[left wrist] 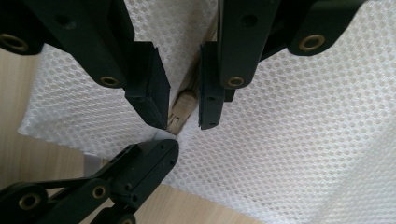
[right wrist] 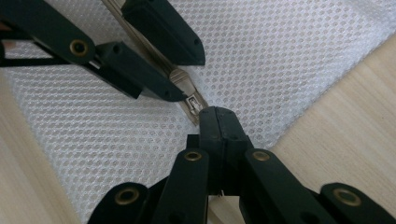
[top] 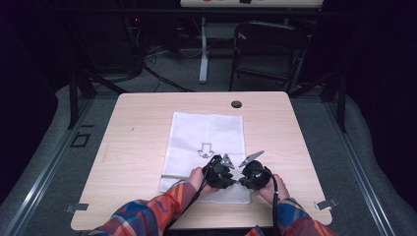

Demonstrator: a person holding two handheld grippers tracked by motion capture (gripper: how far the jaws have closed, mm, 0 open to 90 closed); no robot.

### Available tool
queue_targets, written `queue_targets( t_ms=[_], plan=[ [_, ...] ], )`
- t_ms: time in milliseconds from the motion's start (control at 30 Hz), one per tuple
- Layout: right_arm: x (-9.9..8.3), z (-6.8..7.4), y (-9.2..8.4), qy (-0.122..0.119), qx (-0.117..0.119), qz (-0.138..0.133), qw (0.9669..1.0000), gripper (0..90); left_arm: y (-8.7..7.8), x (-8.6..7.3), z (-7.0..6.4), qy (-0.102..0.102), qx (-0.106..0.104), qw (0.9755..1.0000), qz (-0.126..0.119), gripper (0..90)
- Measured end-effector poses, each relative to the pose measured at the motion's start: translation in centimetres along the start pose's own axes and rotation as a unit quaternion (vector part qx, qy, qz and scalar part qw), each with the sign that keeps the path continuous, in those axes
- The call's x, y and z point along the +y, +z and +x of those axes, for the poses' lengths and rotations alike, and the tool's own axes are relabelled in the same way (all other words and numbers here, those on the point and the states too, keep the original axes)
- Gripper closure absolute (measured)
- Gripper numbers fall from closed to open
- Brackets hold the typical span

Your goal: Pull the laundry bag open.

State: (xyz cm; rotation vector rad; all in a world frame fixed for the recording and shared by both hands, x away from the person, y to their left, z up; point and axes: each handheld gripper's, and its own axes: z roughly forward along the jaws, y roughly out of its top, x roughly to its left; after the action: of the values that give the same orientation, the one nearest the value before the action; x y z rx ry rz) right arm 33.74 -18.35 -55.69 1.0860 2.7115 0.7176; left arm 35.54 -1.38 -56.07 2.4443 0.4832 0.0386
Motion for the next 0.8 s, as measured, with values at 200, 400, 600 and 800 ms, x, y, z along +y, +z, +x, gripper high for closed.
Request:
queue_targets(
  t_ms=[200, 400, 600, 800],
  plan=[
    [0.03, -0.01, -0.01, -0.003, 0.000, 0.001, 1.0000, 90.0, 0.50, -0.19, 0.19, -0.011, -0.013, 0.9998, 0.004, 74.5],
    [0.01, -0.07, 0.00, -0.003, 0.001, 0.000, 1.0000, 90.0, 0.52, -0.51, 0.47, -0.019, -0.021, 0.9996, -0.006, 79.8],
    [0.09, 0.09, -0.02, -0.007, -0.005, 0.004, 1.0000, 90.0, 0.28, -0.48, 0.44, -0.018, -0.018, 0.9997, -0.006, 80.9],
    [0.04, 0.15, -0.01, -0.001, -0.008, 0.002, 1.0000, 90.0, 0.14, -0.49, 0.49, -0.019, -0.017, 0.9997, -0.002, 81.0]
  ],
)
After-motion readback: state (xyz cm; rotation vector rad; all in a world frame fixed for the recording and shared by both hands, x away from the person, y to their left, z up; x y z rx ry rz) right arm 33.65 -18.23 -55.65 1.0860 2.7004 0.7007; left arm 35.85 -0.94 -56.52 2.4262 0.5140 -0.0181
